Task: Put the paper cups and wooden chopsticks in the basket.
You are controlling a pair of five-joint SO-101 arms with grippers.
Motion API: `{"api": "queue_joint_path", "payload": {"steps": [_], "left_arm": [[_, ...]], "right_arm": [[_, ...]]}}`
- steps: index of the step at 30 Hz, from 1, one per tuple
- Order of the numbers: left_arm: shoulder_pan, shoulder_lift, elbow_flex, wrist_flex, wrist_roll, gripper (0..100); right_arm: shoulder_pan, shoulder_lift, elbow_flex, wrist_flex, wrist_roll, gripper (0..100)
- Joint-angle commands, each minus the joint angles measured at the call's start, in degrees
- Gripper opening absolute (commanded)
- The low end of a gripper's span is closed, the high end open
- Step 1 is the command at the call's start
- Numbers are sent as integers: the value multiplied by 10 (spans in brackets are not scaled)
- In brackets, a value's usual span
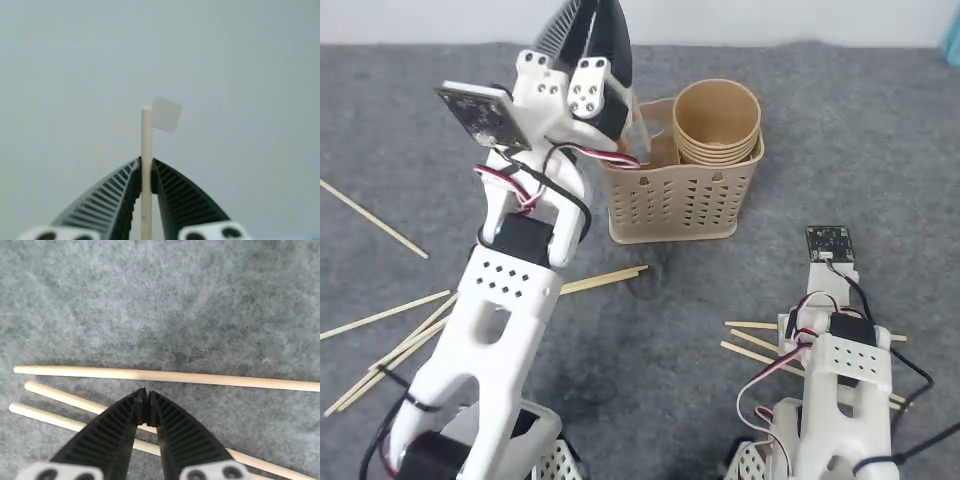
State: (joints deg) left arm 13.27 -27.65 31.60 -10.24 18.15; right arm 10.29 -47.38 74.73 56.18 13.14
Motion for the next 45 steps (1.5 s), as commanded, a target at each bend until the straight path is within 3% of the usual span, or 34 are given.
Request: {"api": "queue_joint_path", "payload": {"steps": [1,8,21,27,29,34,40,45], "left_arm": [[-6,-1,18,-17,4,12],[-6,-3,115,-62,4,12],[-3,-3,225,-61,4,23],[-4,-12,218,44,8,284],[-3,-37,215,84,9,323],[-7,-164,217,158,9,254],[-28,-381,211,308,5,109],[-119,-508,211,387,5,18]], "right_arm": [[-3,-12,-4,-3,11,8],[-3,-12,-5,-3,11,8],[-2,-12,-5,-4,11,8],[-2,-12,-5,-5,11,8],[-2,-12,-5,-6,11,8],[-3,-12,-5,-7,11,8],[-4,-12,-5,-7,11,8],[-4,-12,-4,-5,11,8]]}}
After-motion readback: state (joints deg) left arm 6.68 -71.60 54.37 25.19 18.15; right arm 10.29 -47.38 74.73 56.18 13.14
